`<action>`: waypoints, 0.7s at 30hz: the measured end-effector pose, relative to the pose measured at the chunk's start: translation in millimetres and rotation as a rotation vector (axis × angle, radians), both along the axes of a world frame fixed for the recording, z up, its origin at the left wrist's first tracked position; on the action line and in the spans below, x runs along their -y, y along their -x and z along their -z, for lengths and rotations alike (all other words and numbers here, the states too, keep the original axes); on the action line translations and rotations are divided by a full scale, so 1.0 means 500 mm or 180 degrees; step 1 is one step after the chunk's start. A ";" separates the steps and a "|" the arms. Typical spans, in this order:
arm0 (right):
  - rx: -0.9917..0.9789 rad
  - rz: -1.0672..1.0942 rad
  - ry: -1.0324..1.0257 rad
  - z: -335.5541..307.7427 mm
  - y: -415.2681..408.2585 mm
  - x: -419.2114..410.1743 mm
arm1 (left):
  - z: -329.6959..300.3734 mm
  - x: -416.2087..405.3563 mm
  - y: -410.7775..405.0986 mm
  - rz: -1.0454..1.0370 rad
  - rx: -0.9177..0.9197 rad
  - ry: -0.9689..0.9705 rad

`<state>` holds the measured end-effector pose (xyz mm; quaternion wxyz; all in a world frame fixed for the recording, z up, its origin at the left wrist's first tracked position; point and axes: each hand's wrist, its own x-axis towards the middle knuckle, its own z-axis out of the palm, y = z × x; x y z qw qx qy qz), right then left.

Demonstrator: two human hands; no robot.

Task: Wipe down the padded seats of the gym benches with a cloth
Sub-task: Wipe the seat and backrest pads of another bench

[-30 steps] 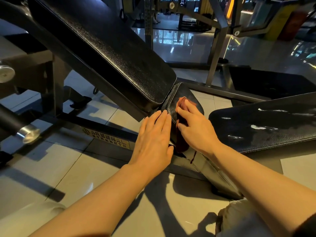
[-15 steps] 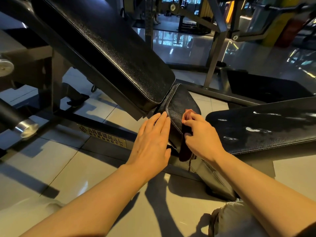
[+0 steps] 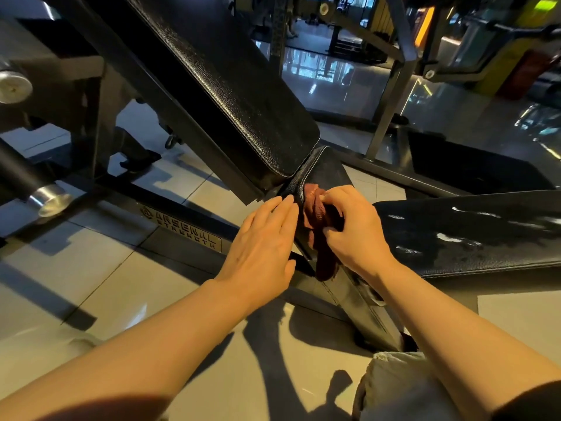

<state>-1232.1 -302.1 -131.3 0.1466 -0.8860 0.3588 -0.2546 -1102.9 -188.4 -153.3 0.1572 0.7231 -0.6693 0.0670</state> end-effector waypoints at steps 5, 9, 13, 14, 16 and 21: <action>-0.0736 0.0492 0.0082 0.000 0.015 -0.018 | -0.003 -0.008 0.003 0.0040 -0.0060 -0.0106; -0.1298 0.0881 0.0038 0.005 0.022 -0.020 | -0.005 -0.008 0.006 0.0086 -0.0122 -0.0098; -0.0280 0.1107 0.0017 0.005 0.018 -0.006 | -0.003 -0.004 0.007 0.0168 -0.0140 -0.0066; 0.0080 0.0901 0.0132 0.005 0.010 -0.007 | -0.003 -0.003 0.008 0.0177 -0.0155 -0.0040; 0.0432 0.0297 0.0048 0.005 -0.012 -0.014 | -0.002 0.000 0.009 0.0165 -0.0187 -0.0002; 0.0109 0.0370 -0.0304 0.020 0.009 0.028 | -0.003 0.003 0.009 0.0183 -0.0205 -0.0047</action>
